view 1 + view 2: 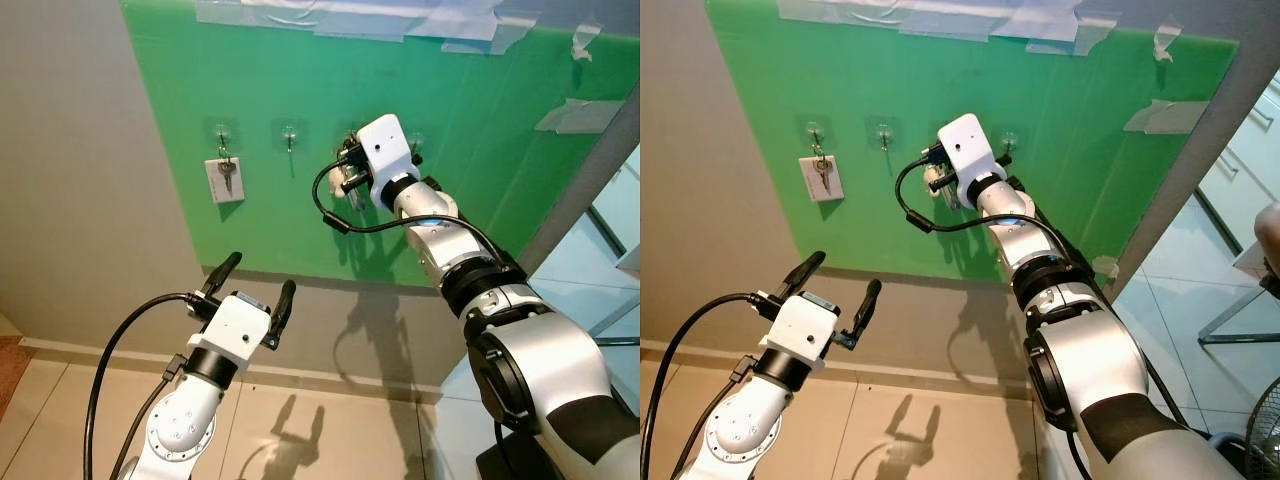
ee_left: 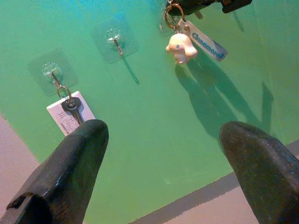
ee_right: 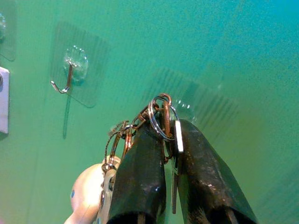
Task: Hang keys on a hook
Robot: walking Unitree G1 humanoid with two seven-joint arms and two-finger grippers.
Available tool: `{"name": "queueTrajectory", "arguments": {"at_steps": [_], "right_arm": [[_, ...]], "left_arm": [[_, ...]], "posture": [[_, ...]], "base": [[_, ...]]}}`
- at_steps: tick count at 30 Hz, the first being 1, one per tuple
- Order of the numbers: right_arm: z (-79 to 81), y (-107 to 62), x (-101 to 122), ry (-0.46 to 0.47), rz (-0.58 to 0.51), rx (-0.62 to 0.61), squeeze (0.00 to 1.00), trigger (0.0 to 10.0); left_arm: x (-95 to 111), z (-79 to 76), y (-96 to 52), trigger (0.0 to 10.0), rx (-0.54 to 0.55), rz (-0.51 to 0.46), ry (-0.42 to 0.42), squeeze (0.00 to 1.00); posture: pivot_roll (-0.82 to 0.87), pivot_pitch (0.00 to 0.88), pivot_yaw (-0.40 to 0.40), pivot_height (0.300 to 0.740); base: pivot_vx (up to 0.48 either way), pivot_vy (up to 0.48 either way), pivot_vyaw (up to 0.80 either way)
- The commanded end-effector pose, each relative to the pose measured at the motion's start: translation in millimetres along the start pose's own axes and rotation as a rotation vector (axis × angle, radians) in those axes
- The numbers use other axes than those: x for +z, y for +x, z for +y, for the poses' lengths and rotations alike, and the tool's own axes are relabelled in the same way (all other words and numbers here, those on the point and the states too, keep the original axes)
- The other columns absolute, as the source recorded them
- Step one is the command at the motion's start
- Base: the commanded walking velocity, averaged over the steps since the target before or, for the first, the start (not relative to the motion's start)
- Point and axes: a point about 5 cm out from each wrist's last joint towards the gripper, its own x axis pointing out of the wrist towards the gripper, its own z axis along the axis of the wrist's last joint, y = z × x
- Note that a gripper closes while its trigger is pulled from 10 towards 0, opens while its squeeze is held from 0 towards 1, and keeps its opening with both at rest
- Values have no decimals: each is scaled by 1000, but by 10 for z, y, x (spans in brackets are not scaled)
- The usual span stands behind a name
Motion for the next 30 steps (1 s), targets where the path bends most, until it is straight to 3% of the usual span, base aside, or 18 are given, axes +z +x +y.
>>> {"name": "queueTrajectory", "arguments": {"at_steps": [1, 16, 17, 21, 27, 29, 30], "right_arm": [[-43, 28, 55, 39, 5, -10, 0, 0], [-112, -21, -66, 89, 49, -49, 0, 0], [-122, -17, -16, 141, 5, -54, 0, 0], [-140, -42, 40, 184, -66, -47, 0, 0], [-174, -289, -104, 199, -111, -54, 0, 0], [-163, -462, -207, 202, -108, -61, 0, 0], [-109, -646, -284, 243, -111, -55, 0, 0]], "left_arm": [[3, -6, 21, 10000, 1, 5, 10, 0], [-2, -3, 58, 10000, 6, 21, 27, 0], [-31, 0, 68, 10000, 22, 58, -7, 0], [-82, 23, 99, 10000, 63, 125, -94, 0], [-97, 46, 133, 10000, 91, 164, -194, 0], [-94, 43, 138, 10000, 90, 169, -210, 0], [-87, 31, 150, 10000, 85, 172, -222, 0]], "posture": [[20, 0, -67, 740], [30, 0, -80, 740], [32, 0, -85, 740], [30, 0, -90, 740], [10, 0, -87, 740], [-2, 0, -82, 740], [-17, 0, -76, 740]], "base": [[0, 0, 0], [0, 0, 0], [0, 0, 0], [0, 0, 0], [0, 0, 0], [0, 0, 0], [0, 0, 0]]}}
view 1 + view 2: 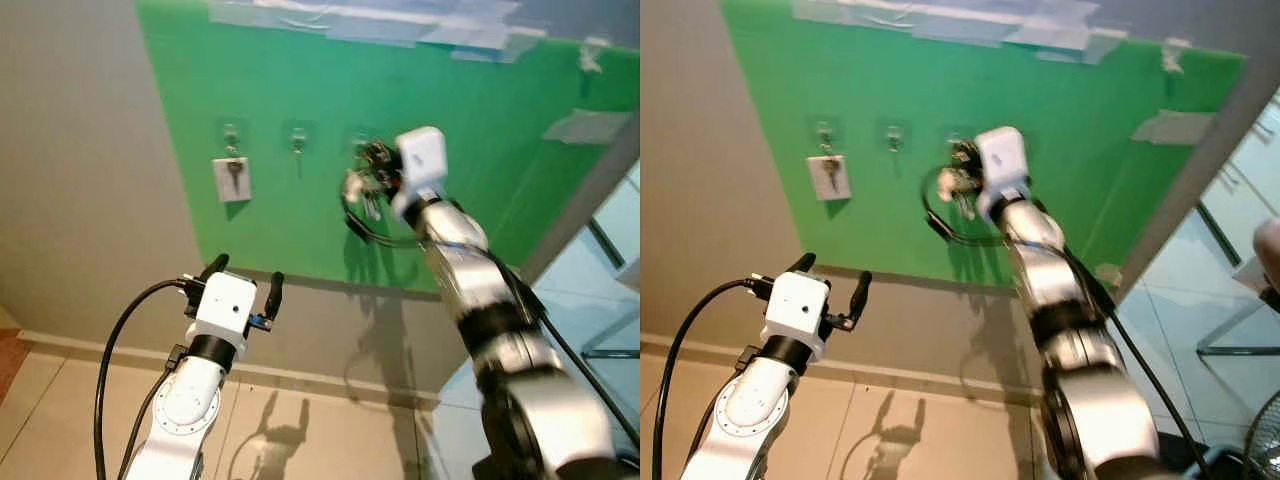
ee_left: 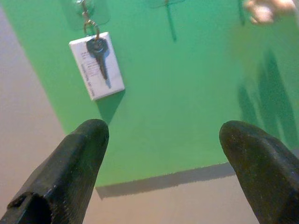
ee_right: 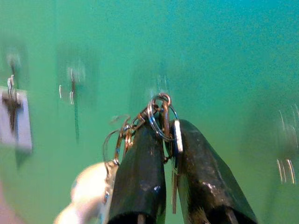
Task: Hang keys on a hook
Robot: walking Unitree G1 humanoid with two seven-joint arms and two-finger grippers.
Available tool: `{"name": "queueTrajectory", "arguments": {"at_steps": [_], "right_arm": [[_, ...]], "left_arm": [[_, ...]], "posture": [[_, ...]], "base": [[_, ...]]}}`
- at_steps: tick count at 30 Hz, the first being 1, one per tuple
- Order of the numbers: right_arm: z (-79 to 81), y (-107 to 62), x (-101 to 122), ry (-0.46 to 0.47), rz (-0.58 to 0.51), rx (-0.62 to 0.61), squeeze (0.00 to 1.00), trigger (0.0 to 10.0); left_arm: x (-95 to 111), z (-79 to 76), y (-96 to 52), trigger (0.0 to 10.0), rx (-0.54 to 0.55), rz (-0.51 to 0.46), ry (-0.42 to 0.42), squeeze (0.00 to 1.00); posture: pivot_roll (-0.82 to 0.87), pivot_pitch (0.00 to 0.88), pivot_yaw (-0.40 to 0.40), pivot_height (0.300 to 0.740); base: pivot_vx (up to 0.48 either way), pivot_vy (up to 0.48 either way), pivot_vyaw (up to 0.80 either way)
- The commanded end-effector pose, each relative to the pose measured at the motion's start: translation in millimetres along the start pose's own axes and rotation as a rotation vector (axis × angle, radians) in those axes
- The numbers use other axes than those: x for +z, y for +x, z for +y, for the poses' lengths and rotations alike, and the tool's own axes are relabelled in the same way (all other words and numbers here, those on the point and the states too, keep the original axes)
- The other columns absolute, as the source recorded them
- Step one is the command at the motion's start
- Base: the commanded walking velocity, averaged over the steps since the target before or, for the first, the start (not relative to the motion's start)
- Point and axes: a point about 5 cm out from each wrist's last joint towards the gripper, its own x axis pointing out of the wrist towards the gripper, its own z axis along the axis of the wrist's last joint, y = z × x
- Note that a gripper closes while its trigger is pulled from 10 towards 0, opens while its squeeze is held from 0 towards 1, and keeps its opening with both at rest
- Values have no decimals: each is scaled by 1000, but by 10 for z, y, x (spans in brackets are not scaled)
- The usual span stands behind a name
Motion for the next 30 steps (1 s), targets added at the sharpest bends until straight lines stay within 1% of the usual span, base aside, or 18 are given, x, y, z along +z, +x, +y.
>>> {"name": "queueTrajectory", "arguments": {"at_steps": [1, 4, 6, 7, 8, 9, 10, 11, 12, 13, 14, 15, 16, 18, 19, 21, 26, 30], "right_arm": [[-17, -100, 68, 22, -27, 7, 0, 0], [16, -349, 6, 55, -30, 21, 0, 0], [-31, -526, -54, 82, -19, -12, 0, 0], [-31, -526, -54, 82, -19, -12, 0, 0], [-59, -608, -100, 79, -7, -27, 0, 0], [-104, -781, -195, 56, 29, -56, 0, 0], [-104, -781, -195, 56, 29, -56, 0, 0], [-147, -965, -283, 31, 68, -93, 0, 0], [-147, -965, -283, 31, 68, -93, 0, 0], [-165, -1064, -327, 27, 88, -111, 0, 0], [-200, -1285, -402, 49, 132, -173, 0, 0], [-213, -1369, -426, 70, 151, -203, 0, 0], [-213, -1369, -426, 70, 151, -203, 0, 0], [-214, -1558, -453, 94, 173, -257, 0, 0], [-214, -1558, -453, 94, 173, -257, 0, 0], [-194, -1647, -463, 111, 183, -268, 0, 0], [-140, -1514, -407, 105, 163, -237, 0, 0], [-105, -1469, -401, 111, 176, -216, 0, 0]], "left_arm": [[21, -28, 10, 10000, -11, 3, -23, 0], [33, -11, 25, 10000, 8, 14, -72, 0], [33, 24, 35, 10000, 31, 26, -110, 0], [33, 24, 35, 10000, 31, 26, -110, 0], [30, 38, 39, 10000, 40, 32, -123, 0], [35, 53, 40, 10000, 49, 37, -148, 0], [35, 53, 40, 10000, 49, 37, -148, 0], [39, 42, 8, 10000, 40, 35, -163, 0], [39, 42, 8, 10000, 40, 35, -163, 0], [31, 39, -28, 10000, 31, 33, -158, 0], [-1, 59, -136, 10000, 16, 33, -130, 0], [-13, 74, -175, 10000, 17, 38, -122, 0], [-13, 74, -175, 10000, 17, 38, -122, 0], [-30, 127, -221, 10000, 36, 55, -101, 0], [-30, 127, -221, 10000, 36, 55, -101, 0], [-14, 110, -214, 10000, 19, 47, -113, 0], [31, 97, -189, 10000, 27, 23, -136, 0], [93, 88, -186, 10000, 36, 6, -92, 0]], "posture": [[-17, 0, -76, 740], [-23, 0, -73, 740], [-26, 0, -73, 740], [-26, 0, -73, 740], [-27, 0, -71, 740], [-28, 0, -69, 740], [-28, 0, -69, 740], [-32, 0, -64, 740], [-32, 0, -64, 740], [-32, 0, -64, 740], [-25, 0, -55, 740], [-24, 0, -54, 740], [-24, 0, -54, 740], [-19, 0, -48, 740], [-19, 0, -48, 740], [-22, 0, -46, 740], [-28, 0, -50, 740], [-18, 0, -60, 740]], "base": [[0, 0, 0], [0, 0, 0], [0, 0, 0], [0, 0, 0], [0, 0, 0], [0, 0, 0], [0, 0, 0], [0, 0, 0], [0, 0, 0], [0, 0, 0], [0, 0, 0], [0, 0, 0], [0, 0, 0], [0, 0, 0], [0, 0, 0], [0, 0, 0], [0, 0, 0], [0, 0, 0]]}}
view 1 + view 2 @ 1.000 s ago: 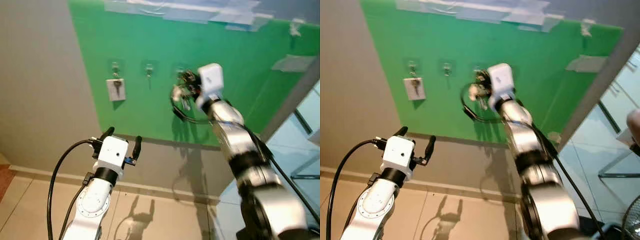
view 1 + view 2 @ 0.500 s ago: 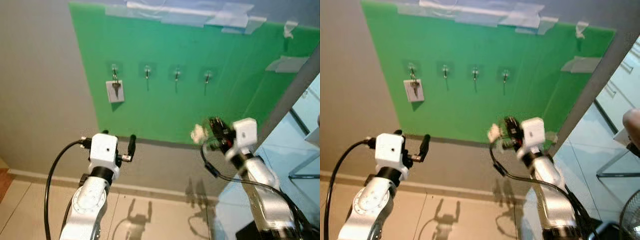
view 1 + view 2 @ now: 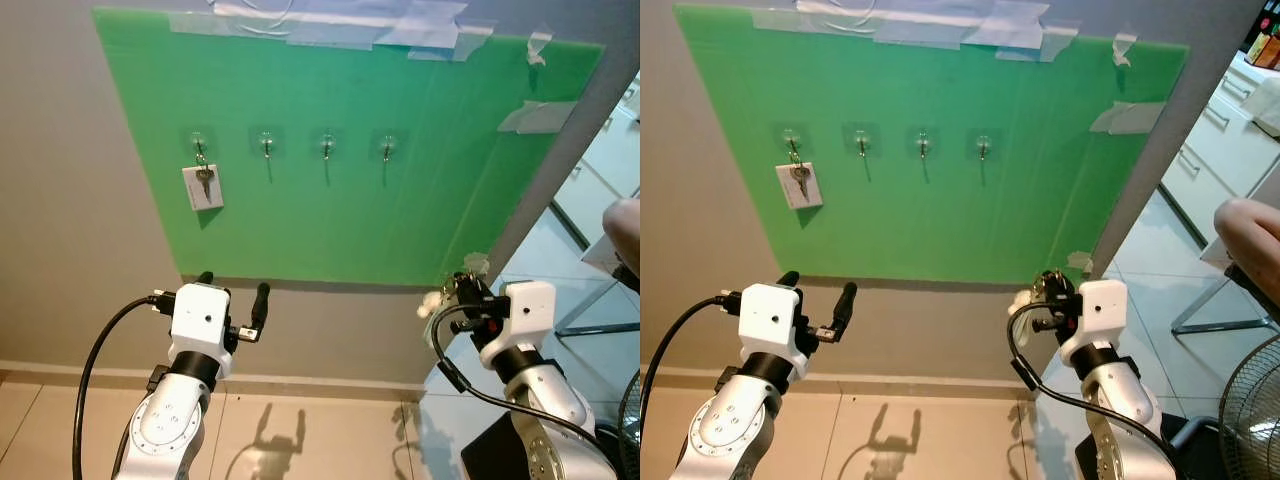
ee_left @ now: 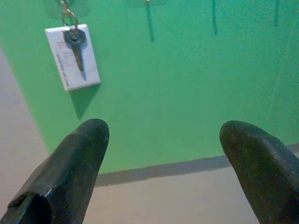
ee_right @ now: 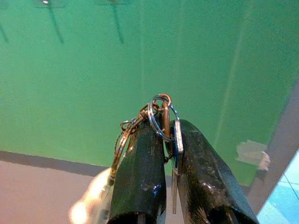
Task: Hang keys on a hook
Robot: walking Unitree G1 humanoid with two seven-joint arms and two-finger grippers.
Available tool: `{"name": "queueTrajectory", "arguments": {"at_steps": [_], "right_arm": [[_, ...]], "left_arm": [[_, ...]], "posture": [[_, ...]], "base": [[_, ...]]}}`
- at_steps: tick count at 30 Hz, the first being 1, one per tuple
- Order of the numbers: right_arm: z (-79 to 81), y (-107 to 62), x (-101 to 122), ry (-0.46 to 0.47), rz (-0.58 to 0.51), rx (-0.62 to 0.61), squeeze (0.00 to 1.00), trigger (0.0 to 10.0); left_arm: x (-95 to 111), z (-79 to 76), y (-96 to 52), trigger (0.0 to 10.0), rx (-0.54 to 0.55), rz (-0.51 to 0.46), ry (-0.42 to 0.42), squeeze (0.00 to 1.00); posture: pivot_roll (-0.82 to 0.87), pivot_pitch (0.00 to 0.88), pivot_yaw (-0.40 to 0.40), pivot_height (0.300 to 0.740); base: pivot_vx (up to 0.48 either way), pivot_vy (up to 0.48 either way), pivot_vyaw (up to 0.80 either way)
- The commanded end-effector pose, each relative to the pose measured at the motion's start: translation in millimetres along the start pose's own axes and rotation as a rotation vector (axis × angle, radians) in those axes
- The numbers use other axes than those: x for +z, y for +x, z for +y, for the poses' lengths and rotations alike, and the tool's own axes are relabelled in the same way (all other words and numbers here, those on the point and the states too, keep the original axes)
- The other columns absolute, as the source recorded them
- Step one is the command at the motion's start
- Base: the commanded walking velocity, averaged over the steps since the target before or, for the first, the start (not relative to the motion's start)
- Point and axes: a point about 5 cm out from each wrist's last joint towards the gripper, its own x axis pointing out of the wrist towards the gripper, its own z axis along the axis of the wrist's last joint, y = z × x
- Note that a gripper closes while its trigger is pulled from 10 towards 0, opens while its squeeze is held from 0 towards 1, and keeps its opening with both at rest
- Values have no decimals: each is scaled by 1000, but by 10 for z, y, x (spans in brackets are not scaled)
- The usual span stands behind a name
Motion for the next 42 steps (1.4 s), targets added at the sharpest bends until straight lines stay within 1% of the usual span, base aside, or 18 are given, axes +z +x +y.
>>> {"name": "queueTrajectory", "arguments": {"at_steps": [1, 3, 10, 11, 13, 16, 19, 20, 23, 29, 32, 35, 36, 38, 40, 42], "right_arm": [[-4, 23, 36, -10, -1, 5, 0, 0], [-1, 28, 30, -11, 2, 9, 0, 0], [32, 119, 68, -9, -9, 31, 0, 0], [34, 137, 91, -7, -17, 32, 0, 0], [40, 164, 147, -7, -38, 32, 0, 0], [45, 181, 336, -17, -89, 16, 0, 0], [31, 140, 425, -19, -108, 0, 0, 0], [31, 140, 425, -19, -108, 0, 0, 0], [33, 125, 410, -18, -105, -8, 0, 0], [59, 137, 518, -41, -146, -22, 0, 0], [72, 135, 524, -41, -144, -22, 0, 0], [103, 137, 518, -35, -143, -17, 0, 0], [121, 143, 516, -32, -143, -13, 0, 0], [129, 147, 513, -30, -142, -13, 0, 0], [137, 151, 500, -28, -140, -12, 0, 0], [154, 156, 488, -27, -138, -10, 0, 0]], "left_arm": [[112, -13, 8, 10000, 10, -42, 37, 0], [130, -6, 1, 10000, 22, -48, 55, 0], [230, 46, 33, 10000, 70, -90, 15, 0], [251, 54, 39, 10000, 78, -99, 8, 0], [291, 60, 47, 10000, 84, -112, 18, 0], [387, 80, 40, 10000, 109, -145, 32, 0], [474, 50, 45, 10000, 88, -179, 74, 0], [474, 50, 45, 10000, 88, -179, 74, 0], [529, 29, 54, 10000, 73, -208, 114, 0], [646, -39, 81, 10000, 12, -257, 205, 0], [662, -80, 114, 10000, -28, -251, 229, 0], [650, -127, 175, 10000, -83, -211, 250, 0], [651, -135, 208, 10000, -92, -198, 239, 0], [619, -135, 236, 10000, -97, -162, 242, 0], [594, -123, 262, 10000, -91, -146, 261, 0], [575, -105, 284, 10000, -85, -136, 273, 0]], "posture": [[-14, 0, -64, 740], [-14, 0, -64, 740], [-3, 0, -70, 740], [-2, 0, -71, 740], [1, 0, -73, 740], [3, 0, -74, 740], [1, 0, -71, 740], [1, 0, -71, 740], [-2, 0, -68, 740], [-5, 0, -64, 740], [-4, 0, -65, 740], [-3, 0, -63, 740], [-3, 0, -61, 740], [-3, 0, -59, 740], [-4, 0, -57, 740], [-10, 0, -48, 740]], "base": [[0, 0, 0], [0, 0, 0], [0, 0, 0], [0, 0, 0], [0, 225, 0], [0, 437, 0], [0, 433, 0], [0, 435, 0], [0, 433, 0], [0, 431, 0], [167, 416, 0], [416, 172, 0], [480, 0, 0], [480, 0, 0], [480, 0, 0], [0, 0, 0]]}}
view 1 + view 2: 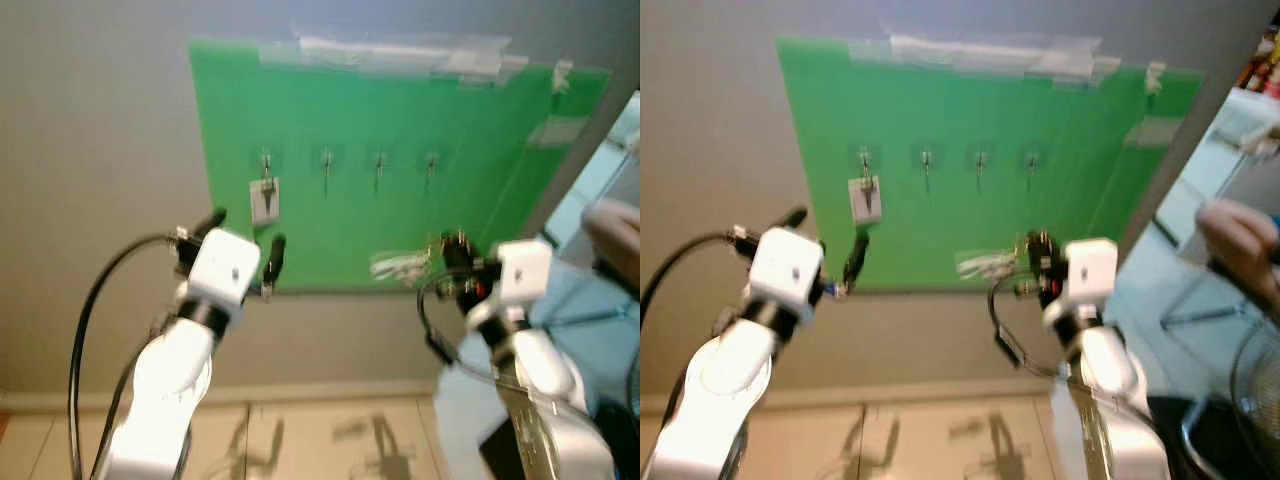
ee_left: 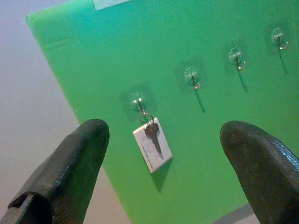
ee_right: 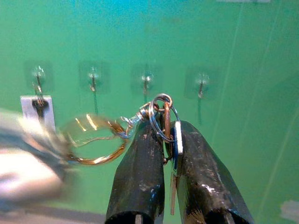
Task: Hang keys on a hook
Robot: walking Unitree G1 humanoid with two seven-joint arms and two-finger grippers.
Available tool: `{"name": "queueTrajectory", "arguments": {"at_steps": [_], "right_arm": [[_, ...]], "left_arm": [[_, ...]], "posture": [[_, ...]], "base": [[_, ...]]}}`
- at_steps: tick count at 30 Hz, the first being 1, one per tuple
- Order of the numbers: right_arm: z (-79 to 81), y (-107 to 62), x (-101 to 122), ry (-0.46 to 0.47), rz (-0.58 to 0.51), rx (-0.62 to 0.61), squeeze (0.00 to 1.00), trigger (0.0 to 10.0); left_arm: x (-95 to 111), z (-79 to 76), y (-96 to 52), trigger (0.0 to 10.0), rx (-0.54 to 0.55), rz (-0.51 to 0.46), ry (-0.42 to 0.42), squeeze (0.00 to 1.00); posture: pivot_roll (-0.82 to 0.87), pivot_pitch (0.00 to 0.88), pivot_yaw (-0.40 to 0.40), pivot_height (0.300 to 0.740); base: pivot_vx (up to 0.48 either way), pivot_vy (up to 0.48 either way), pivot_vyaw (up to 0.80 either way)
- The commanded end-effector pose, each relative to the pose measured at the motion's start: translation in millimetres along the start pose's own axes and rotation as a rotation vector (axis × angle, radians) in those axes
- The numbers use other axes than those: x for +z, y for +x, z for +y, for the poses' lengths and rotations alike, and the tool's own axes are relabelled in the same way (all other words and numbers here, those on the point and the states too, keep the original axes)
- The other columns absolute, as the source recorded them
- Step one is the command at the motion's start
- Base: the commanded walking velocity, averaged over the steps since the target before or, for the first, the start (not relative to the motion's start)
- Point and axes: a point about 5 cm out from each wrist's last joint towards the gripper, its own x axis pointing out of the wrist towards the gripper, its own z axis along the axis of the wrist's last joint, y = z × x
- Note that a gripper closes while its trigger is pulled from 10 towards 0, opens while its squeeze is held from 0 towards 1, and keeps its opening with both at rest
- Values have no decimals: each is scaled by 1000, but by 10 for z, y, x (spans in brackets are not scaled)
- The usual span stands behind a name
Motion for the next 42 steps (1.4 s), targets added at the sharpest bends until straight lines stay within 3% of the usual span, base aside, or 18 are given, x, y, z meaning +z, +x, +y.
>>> {"name": "queueTrajectory", "arguments": {"at_steps": [1, 4, 12, 26, 33, 42], "right_arm": [[-53, 0, 1, -15, 6, -22, 0, 0], [-43, 3, -8, -12, 8, -25, 0, 0], [-56, 12, -6, -22, 7, -24, 0, 0], [-29, 45, -30, -25, 13, -8, 0, 0], [-20, 51, -47, -24, 16, -2, 0, 0], [-23, 48, -53, -25, 16, 0, 0, 0]], "left_arm": [[-26, -45, 34, 10000, -24, 17, 3, 0], [-6, -49, 40, 10000, -31, 13, -4, 0], [47, -97, 58, 10000, -50, -16, 27, 0], [33, -129, 70, 10000, -58, -12, 7, 0], [34, -142, 79, 10000, -62, -21, 23, 0], [53, -147, 98, 10000, -55, -34, 26, 0]], "posture": [[-10, 0, -48, 740], [-11, 0, -44, 740], [-13, 0, -45, 740], [-15, 0, -47, 740], [-18, 0, -45, 740], [-23, 0, -42, 740]], "base": [[0, 0, 0], [0, 0, 0], [473, 0, 0], [475, 0, 0], [0, 0, 0], [0, -451, 0]]}}
